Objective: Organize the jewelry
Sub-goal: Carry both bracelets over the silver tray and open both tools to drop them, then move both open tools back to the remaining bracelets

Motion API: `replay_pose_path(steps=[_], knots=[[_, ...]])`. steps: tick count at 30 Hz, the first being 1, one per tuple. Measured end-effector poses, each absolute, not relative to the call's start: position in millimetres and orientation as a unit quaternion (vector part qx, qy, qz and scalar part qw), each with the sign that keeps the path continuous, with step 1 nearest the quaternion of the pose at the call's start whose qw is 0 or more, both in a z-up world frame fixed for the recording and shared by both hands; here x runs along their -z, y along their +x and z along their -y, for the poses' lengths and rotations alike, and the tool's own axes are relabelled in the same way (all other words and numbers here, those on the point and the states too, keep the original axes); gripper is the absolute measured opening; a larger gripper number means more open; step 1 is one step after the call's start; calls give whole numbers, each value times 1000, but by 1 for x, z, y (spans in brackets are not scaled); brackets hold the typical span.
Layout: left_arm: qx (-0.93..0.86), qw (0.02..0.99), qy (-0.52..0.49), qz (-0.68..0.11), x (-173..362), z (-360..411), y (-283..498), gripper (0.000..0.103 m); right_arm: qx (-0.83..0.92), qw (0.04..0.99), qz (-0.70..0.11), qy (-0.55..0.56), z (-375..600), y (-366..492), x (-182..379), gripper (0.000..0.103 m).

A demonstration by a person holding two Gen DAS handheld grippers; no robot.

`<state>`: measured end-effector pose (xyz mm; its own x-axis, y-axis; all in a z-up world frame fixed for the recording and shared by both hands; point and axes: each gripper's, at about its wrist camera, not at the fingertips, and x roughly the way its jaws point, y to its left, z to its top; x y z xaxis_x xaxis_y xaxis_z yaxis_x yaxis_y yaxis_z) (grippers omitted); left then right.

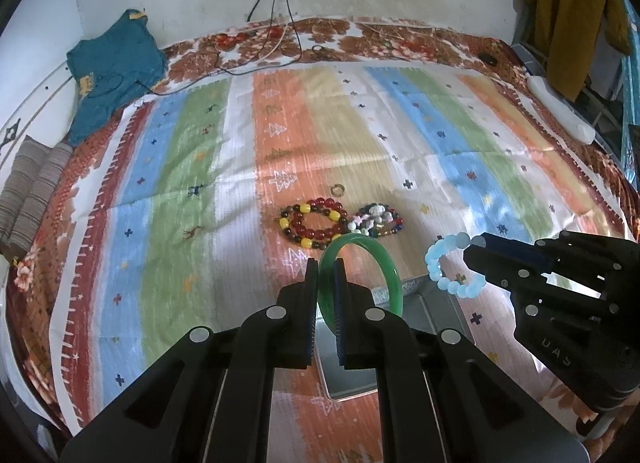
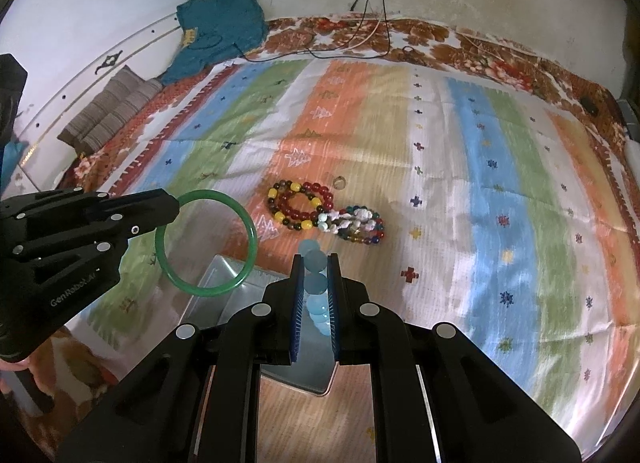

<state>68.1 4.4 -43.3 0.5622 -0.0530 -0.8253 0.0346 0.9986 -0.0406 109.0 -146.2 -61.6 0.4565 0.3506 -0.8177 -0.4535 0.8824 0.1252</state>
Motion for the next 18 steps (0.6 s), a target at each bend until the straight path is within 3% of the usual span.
replay_pose_path(steps=[3,7,12,18], knots=[[18,878,-17,-478,48,-6,70,9,-223,853,-468,-57,148,109,63,13],[1,879,-21,-477,49,-13,72,13,-209,856,-469,-59,151,113,64,25],[-13,877,-23,-481,51,-20,77,26,-198,856,-473,-57,154,117,66,28],[-35,868,-26,-494,59,-32,89,37,-185,856,-479,-62,155,125,70,40]])
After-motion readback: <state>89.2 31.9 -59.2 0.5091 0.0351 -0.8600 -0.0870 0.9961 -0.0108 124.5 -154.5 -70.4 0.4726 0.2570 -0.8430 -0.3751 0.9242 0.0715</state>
